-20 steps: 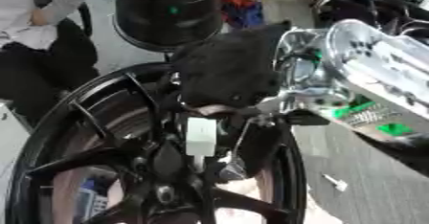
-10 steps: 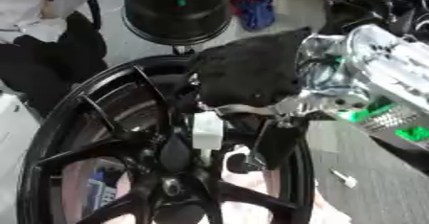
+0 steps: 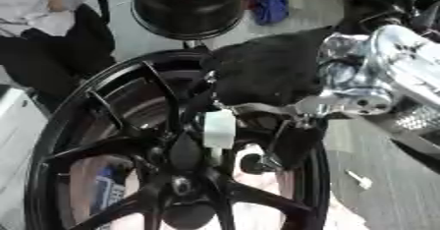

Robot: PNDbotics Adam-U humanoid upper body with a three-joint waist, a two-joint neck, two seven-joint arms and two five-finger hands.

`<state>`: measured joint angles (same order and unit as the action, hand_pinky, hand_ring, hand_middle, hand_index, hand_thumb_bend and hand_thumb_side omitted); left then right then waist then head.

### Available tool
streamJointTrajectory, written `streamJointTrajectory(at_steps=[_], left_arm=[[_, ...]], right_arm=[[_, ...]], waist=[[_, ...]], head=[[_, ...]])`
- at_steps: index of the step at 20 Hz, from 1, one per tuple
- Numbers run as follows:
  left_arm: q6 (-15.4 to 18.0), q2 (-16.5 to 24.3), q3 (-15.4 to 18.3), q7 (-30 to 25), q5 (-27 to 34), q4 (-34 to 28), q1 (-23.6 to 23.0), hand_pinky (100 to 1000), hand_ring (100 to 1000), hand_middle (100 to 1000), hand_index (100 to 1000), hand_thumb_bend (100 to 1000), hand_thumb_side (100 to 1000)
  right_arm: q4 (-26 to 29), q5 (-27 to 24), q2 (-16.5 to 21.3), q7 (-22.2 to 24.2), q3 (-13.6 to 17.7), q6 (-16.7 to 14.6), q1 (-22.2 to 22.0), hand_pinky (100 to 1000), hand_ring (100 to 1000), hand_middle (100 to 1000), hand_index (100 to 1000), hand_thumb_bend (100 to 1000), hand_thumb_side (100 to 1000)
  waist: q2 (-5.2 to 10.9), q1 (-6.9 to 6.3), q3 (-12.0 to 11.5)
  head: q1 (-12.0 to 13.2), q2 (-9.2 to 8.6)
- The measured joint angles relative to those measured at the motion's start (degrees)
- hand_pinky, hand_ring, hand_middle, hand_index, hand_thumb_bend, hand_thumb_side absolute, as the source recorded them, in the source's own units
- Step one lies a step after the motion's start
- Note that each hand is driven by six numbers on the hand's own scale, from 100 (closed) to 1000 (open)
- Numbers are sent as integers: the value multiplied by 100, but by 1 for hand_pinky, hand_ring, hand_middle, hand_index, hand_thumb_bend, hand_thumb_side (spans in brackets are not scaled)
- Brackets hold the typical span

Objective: Pull the pin out of the wheel hub.

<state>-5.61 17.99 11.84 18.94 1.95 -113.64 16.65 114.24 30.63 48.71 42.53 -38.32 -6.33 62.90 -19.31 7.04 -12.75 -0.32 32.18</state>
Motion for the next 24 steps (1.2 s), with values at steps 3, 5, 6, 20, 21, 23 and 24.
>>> streamJointTrajectory(at_steps=[3,5,6,20,21,23,24], left_arm=[[-3,-26,0,-5,1,0,0,623,522,530,696,182,354],[-2,-43,-1,-11,1,0,0,623,522,530,696,180,356],[1,-43,-1,-15,1,0,0,623,522,530,696,180,357],[4,-46,-5,-24,2,0,6,622,521,529,695,175,365],[4,-46,-6,-24,2,0,8,622,521,529,695,174,365],[4,-47,-18,-25,2,0,14,622,521,529,695,173,366],[5,-47,-25,-25,2,0,20,622,520,529,695,172,367]], right_arm=[[0,14,3,-11,17,14,-53,1000,893,789,865,441,280],[0,41,4,-3,22,27,-78,1000,900,799,862,437,270],[0,61,4,0,25,34,-85,1000,901,799,858,434,241],[0,674,105,-632,53,-525,-89,1000,882,811,846,442,513],[0,718,117,-690,52,-567,-89,1000,881,812,847,443,522],[0,804,144,-804,48,-643,-91,1000,881,813,847,443,525],[0,841,157,-848,43,-675,-95,1000,881,812,847,443,519]], waist=[[-35,0,-11],[-47,0,-11],[-52,-2,-11],[-184,44,-58],[-196,52,-60],[-219,66,-71],[-229,76,-77]], head=[[-15,-1],[-19,-1],[-19,-2],[-9,-158],[2,-169],[17,-205],[21,-211]])
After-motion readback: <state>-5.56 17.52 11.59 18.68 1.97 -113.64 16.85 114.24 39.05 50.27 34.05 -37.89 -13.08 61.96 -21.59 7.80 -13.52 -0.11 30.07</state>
